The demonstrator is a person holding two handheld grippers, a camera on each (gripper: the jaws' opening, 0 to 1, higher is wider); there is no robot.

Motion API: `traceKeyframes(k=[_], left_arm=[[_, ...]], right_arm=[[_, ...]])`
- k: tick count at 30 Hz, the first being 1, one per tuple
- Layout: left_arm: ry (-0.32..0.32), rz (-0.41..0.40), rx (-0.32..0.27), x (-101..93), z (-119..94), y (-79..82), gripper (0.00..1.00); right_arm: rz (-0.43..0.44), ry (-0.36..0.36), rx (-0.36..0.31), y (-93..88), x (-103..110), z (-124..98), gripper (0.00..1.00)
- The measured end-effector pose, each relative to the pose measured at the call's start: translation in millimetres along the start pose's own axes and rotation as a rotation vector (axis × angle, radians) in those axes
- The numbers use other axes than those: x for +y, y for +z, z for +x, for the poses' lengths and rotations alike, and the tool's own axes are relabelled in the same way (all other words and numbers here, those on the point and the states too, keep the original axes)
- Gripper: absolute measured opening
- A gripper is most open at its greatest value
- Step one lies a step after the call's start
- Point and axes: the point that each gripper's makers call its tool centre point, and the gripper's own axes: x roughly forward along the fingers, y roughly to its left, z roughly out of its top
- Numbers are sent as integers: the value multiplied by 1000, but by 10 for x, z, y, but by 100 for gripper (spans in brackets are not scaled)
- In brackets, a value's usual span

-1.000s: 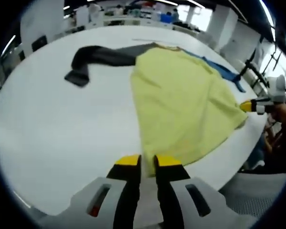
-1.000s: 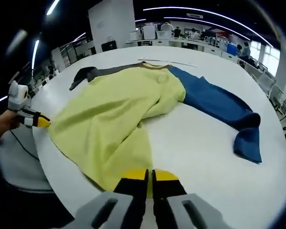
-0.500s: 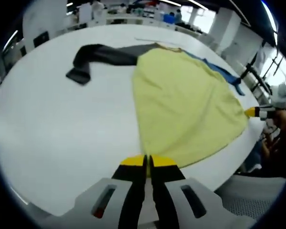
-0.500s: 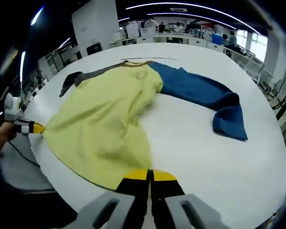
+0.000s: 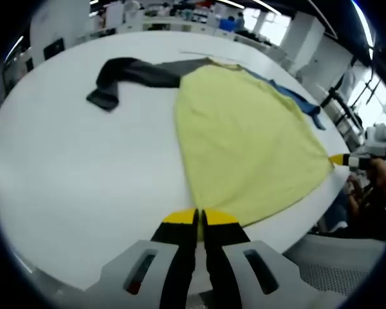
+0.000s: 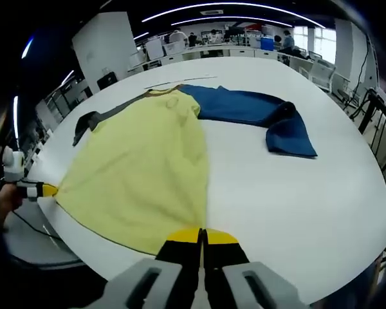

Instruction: Fold the garment on the visible template until the final outline fits inside the template.

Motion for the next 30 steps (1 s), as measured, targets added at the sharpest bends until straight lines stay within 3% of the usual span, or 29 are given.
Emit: traceKeyframes(k=[12,15,24,30], left_arm=[[4,11,-5,-16,6,-20,0],[1,22,-32,-27,-17,28,2],[-30,57,-183,-101,-130,353,23],[-56,75,-238,-188,-185,477,36]], right_arm=[[-44,39,16,-19,25,33,0],[-1,49,-6,32,1,9,0],[40,-7,-89,319,-227,-63,21],[60,-45,-138,539,-444,-86,30]])
